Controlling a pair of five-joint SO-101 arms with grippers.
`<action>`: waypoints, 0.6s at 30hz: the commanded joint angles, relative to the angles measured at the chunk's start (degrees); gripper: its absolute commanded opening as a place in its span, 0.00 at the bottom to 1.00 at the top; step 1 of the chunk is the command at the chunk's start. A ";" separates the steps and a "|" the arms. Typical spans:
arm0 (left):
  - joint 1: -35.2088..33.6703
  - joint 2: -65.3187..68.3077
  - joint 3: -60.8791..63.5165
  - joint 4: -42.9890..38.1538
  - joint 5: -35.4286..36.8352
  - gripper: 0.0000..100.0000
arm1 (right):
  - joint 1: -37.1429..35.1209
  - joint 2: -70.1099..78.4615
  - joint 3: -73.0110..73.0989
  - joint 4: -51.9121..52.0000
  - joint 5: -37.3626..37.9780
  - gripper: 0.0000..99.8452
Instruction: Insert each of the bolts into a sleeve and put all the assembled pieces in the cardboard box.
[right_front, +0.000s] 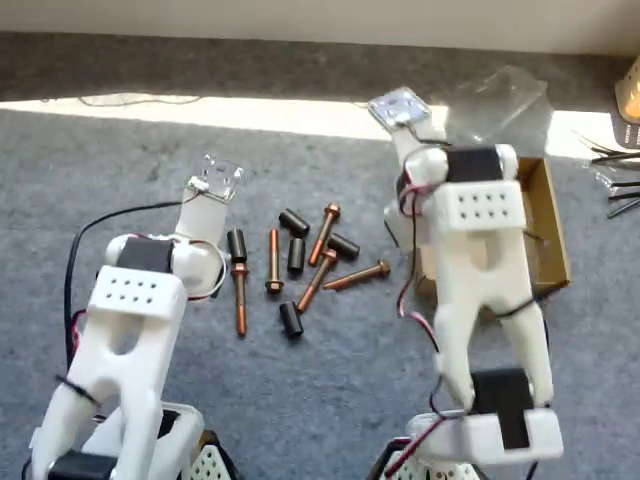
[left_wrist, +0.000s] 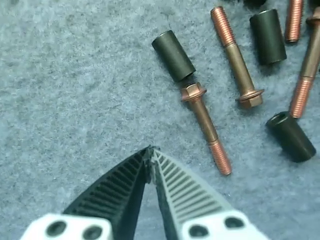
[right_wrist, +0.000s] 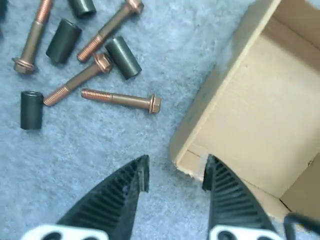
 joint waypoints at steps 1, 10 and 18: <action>0.57 5.85 -2.95 -3.78 3.25 0.01 | -2.77 8.92 -15.69 4.97 -0.18 0.17; -9.89 9.19 -2.68 -9.32 7.03 0.01 | -5.23 28.09 -30.90 5.14 6.24 0.17; -10.42 9.19 -2.68 -9.32 7.30 0.01 | -9.80 35.03 -31.43 4.62 7.56 0.17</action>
